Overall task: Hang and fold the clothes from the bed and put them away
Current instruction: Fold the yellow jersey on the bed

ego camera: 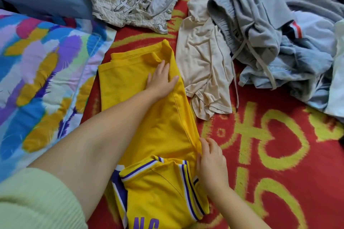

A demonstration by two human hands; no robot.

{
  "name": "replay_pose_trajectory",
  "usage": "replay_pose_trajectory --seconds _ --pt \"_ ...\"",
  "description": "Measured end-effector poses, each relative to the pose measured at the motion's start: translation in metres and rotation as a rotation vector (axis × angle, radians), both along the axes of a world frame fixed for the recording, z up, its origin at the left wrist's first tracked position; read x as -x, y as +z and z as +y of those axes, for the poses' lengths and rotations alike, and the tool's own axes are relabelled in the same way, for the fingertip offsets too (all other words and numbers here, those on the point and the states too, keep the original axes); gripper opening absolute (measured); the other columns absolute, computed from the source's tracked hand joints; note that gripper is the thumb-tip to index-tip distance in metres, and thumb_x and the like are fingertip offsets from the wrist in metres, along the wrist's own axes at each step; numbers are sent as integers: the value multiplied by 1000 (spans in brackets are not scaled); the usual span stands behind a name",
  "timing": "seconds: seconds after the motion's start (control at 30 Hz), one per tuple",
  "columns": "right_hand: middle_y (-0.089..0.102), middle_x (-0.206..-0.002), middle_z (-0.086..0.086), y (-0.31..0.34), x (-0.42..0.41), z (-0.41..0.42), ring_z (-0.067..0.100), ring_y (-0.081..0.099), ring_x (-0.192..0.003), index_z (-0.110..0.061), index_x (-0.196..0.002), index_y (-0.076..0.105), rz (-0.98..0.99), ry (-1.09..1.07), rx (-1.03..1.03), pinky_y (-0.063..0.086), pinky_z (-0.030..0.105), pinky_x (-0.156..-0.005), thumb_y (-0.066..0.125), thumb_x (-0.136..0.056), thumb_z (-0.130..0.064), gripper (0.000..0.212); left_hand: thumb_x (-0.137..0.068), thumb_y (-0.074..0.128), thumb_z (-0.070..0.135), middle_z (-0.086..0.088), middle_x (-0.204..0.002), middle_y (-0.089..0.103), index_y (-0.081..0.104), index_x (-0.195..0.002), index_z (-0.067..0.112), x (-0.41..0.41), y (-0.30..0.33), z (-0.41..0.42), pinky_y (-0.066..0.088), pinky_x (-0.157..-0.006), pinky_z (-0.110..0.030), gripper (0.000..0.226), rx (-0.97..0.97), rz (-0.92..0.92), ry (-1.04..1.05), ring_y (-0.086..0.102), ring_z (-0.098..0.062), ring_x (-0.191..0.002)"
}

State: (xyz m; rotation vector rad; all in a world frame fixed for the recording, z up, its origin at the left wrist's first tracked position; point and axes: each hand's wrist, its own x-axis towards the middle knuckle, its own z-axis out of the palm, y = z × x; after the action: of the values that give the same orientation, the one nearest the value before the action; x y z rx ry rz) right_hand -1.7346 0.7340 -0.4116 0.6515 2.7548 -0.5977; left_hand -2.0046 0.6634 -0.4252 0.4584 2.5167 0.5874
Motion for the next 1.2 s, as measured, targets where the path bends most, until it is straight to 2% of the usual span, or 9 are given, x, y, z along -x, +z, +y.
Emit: replay_pose_trajectory --seconds 0.17,0.3,0.6,0.7,0.8,0.9,1.0,1.1,1.2 --pt "33 -153 12 13 -34 -4 31 25 -144 -16 -144 39 239 691 -95 27 65 -108 62 -71 -18 77 -95 36 42 -10 -158 16 19 -151 8 -131 11 -78 9 -118 -50 67 -103 262 -249 13 -23 -147" --pt "32 -154 7 8 -87 -5 31 31 -141 -31 -147 36 -97 1123 -248 36 71 -97 76 -59 -50 99 -83 45 59 -16 -156 20 25 -146 4 -278 6 -168 23 -106 -58 86 99 293 -584 17 -26 -145" --pt "44 -147 11 14 -62 -11 46 39 -132 -35 -139 49 -304 966 -311 14 78 -94 89 -55 -34 93 -54 88 28 -22 -140 47 55 -133 8 -324 -4 -175 45 -97 -55 89 404 69 -451 48 -34 -128" --pt "-1 -161 10 13 -60 -15 47 -1 -144 -42 -151 8 -403 1002 -282 -14 73 -101 60 -91 -29 80 -81 63 6 -25 -156 8 18 -152 13 -320 3 -174 15 -115 -53 85 396 28 -413 10 -37 -146" --pt "-9 -161 5 28 -74 -13 36 -3 -147 -43 -150 3 -570 1054 -124 -5 68 -110 46 -98 -19 72 -82 39 -11 -14 -158 -19 -4 -153 22 -324 22 -187 -7 -117 -42 89 347 -347 -488 -18 -26 -145" --pt "20 -158 -1 63 -94 -11 27 23 -143 -43 -149 19 -829 983 199 22 53 -113 42 -95 -7 69 -84 32 -8 5 -158 0 15 -153 27 -332 60 -200 18 -115 -30 79 176 -804 -427 10 -22 -146" --pt "57 -97 -2 91 -95 -15 9 53 -75 -28 -114 59 -992 830 440 42 19 -64 45 -90 -18 30 -82 40 1 1 -111 48 54 -108 22 -326 87 -212 40 -71 -29 36 88 -1095 -355 48 -24 -95" --pt "50 -70 -4 94 -54 -10 12 43 -64 -23 -69 49 -939 696 431 33 25 -53 50 -85 -19 16 -85 49 2 -2 -85 51 55 -108 18 -289 90 -217 34 -64 -27 29 74 -1074 -152 44 -20 -79" --pt "52 -76 -4 75 -9 -1 13 48 -70 -20 -86 56 -752 468 435 36 26 -58 54 -88 -16 4 -81 55 2 -8 -80 50 56 -98 20 -234 78 -215 31 -60 -27 25 -44 -923 20 44 -19 -74"
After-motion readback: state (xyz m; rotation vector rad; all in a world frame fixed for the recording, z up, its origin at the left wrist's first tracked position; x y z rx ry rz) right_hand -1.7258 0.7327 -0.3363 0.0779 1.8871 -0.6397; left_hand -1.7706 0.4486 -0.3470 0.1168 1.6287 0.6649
